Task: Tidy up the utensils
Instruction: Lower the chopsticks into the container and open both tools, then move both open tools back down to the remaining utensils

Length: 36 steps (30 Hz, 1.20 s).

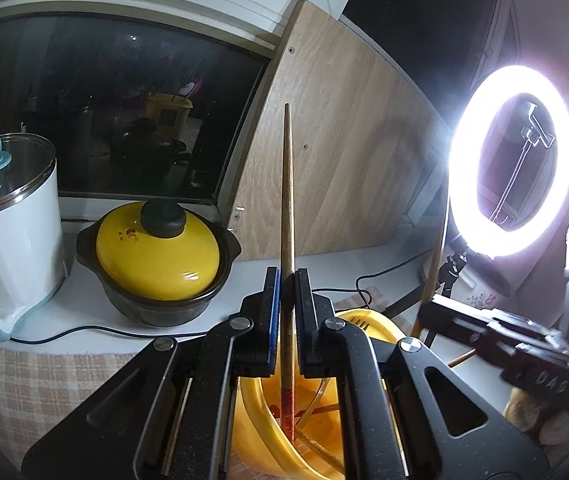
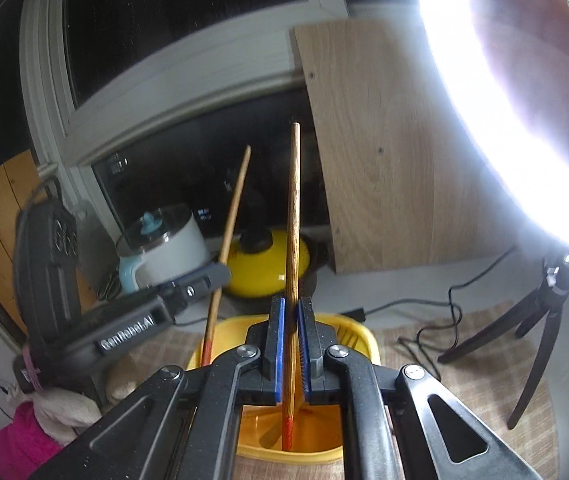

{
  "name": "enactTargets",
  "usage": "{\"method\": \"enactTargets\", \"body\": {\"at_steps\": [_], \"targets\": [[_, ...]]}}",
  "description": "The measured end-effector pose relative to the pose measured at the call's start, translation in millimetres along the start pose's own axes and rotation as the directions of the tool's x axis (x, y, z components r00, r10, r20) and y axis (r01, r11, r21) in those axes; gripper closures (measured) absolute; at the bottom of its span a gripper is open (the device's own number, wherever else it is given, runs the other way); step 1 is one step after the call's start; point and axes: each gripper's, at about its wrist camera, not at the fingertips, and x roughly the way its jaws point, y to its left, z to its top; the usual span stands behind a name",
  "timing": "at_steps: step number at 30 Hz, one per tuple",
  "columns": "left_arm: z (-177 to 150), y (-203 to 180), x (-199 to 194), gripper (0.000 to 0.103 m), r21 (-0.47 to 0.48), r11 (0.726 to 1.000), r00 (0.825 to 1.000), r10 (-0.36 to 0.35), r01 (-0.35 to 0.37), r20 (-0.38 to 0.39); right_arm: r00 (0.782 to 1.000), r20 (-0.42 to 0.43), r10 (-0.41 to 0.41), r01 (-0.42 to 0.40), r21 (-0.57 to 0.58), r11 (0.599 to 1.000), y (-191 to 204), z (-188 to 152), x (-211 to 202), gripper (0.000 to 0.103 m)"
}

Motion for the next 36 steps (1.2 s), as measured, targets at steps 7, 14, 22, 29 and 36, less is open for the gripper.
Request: {"method": "enactTargets", "body": {"at_steps": [7, 14, 22, 29, 36], "targets": [[-4.6, -2.4, -3.0, 0.098, 0.015, 1.0, 1.0, 0.006, -0.005, -0.009, 0.998, -0.054, 0.023, -0.021, 0.037, 0.999, -10.7, -15.4, 8.4, 0.099], [-8.8, -4.4, -7.3, 0.098, 0.012, 1.0, 1.0, 0.017, -0.017, -0.022, 0.997, -0.072, 0.031, -0.03, 0.019, 0.999, -7.6, -19.4, 8.4, 0.099], [-13.4, -9.7, -29.9, 0.098, 0.022, 0.999, 0.999, 0.036, -0.035, -0.02, 0.996, -0.071, 0.046, -0.044, 0.02, 0.999, -5.1, -28.0, -4.5, 0.078], [-19.4, -11.1, -64.4, 0.098, 0.005, 0.997, 0.997, 0.081, -0.081, 0.015, 0.996, -0.07, 0.048, -0.046, 0.02, 0.999, -5.2, -33.6, -19.8, 0.077], [-29.2, -9.1, -93.7, 0.098, -0.029, 0.993, 0.993, 0.116, -0.115, 0.032, 0.997, -0.018, 0.07, -0.069, 0.047, 0.997, -11.4, -26.3, -42.5, 0.071]]}}
